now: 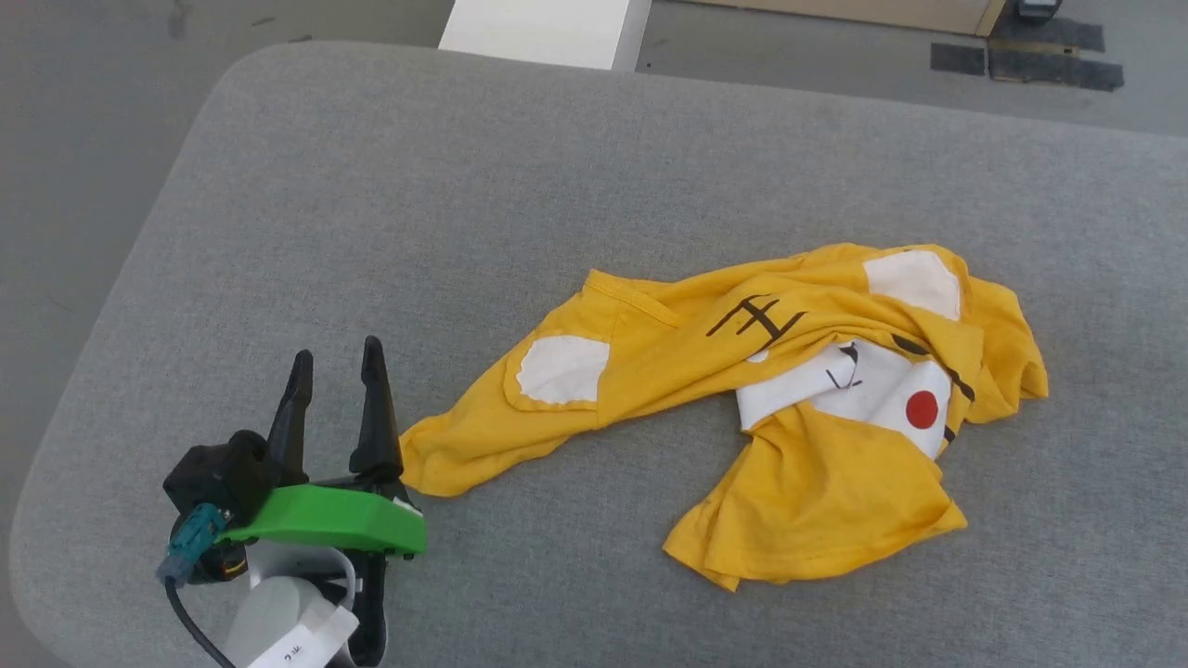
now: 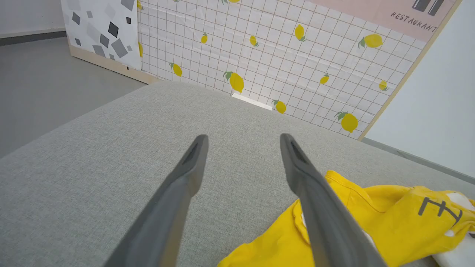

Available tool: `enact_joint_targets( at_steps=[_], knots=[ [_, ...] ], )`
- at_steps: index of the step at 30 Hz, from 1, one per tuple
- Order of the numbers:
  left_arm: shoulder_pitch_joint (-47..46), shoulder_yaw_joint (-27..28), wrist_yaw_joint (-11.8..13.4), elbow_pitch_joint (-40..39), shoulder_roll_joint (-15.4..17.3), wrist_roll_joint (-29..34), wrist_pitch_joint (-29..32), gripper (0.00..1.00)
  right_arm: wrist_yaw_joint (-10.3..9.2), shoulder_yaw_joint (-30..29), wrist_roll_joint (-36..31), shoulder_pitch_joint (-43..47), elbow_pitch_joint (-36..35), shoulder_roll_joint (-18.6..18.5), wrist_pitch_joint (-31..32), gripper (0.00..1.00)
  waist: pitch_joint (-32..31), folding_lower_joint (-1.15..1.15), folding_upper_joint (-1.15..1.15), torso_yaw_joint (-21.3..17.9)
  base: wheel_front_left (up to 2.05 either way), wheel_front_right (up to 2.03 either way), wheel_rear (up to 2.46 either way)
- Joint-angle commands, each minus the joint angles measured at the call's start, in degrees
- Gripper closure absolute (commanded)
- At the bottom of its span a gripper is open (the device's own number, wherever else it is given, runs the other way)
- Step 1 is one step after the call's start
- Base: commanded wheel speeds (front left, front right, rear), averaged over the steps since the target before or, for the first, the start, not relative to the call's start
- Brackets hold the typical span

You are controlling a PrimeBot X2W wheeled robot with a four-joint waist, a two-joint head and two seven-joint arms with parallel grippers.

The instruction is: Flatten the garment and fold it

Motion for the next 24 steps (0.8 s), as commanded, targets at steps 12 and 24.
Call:
enact_joint_targets(
  at_steps=[12,24],
  knots=[
    [1.56,1.31,-0.77,1.11,-0.47,0.93,-0.27,0.00,-0.10,-3.67,5.67,15.04,-9.83,11.29,-8.26,0.00,-2.72,0.00,0.00,-2.79,0.00,0.00,0.00],
    [1.00,0.55,-1.21,1.13,-0.52,0.63,-0.27,0.00,-0.10,2.18,4.76,12.95,-9.45,17.57,-9.14,0.00,-1.99,0.00,0.00,-3.26,0.00,0.00,0.00]
  ],
)
